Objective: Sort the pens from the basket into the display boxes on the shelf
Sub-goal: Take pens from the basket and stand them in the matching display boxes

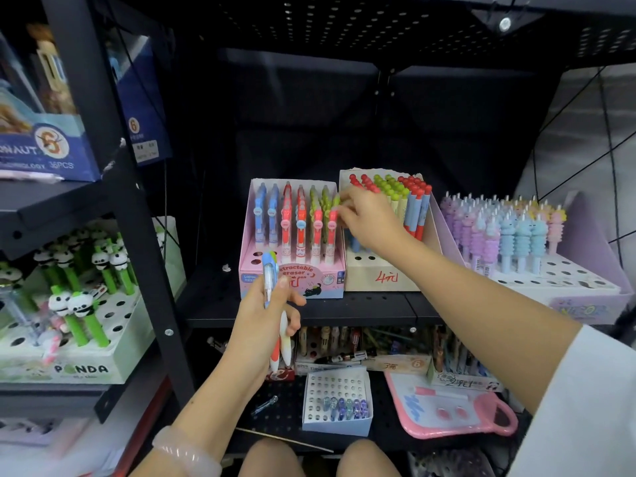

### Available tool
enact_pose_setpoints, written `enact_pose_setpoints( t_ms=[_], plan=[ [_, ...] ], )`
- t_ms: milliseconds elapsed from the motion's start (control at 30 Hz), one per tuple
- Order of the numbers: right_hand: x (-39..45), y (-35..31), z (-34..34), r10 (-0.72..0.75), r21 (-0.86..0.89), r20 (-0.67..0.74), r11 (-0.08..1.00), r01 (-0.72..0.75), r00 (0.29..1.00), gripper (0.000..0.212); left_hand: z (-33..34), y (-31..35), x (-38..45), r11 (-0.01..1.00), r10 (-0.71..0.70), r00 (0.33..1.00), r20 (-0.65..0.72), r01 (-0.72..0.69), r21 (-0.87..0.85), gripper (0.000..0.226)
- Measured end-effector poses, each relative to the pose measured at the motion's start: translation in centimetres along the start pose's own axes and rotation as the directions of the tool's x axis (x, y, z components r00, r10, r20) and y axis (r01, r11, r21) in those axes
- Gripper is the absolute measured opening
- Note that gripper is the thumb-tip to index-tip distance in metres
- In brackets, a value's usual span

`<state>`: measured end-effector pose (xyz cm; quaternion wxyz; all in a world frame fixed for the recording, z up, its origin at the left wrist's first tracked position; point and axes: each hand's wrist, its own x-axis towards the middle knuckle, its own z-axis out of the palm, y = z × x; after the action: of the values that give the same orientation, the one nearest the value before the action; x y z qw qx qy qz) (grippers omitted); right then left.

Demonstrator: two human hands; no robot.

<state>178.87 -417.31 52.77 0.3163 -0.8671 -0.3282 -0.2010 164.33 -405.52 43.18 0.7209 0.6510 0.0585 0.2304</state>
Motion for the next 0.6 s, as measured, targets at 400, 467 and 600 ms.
enact_pose_setpoints(
  t_ms=[400,467,600],
  plan=[
    [-1.3,0.5,-1.1,0.042,-0.022,0.122,0.999,-0.04,0.992,0.031,0.2,0.8,-0.5,0.998,-0.001,0.999,0.048,0.004,-0.056,0.015],
    [-2.2,-0.5,-1.4,0.023,0.087,-0.085,0.996,-0.016,0.996,0.024,0.4,0.7,-0.4,0.998,0.005,0.999,0.05,-0.002,-0.06,0.012],
    [-4.7,-3.4,-1.1,-0.096,0.379,0.238,0.925,-0.002,0.967,0.007,1.0,0.9,-0.4,0.997,0.044,0.997,0.06,-0.04,-0.072,0.014]
  ],
)
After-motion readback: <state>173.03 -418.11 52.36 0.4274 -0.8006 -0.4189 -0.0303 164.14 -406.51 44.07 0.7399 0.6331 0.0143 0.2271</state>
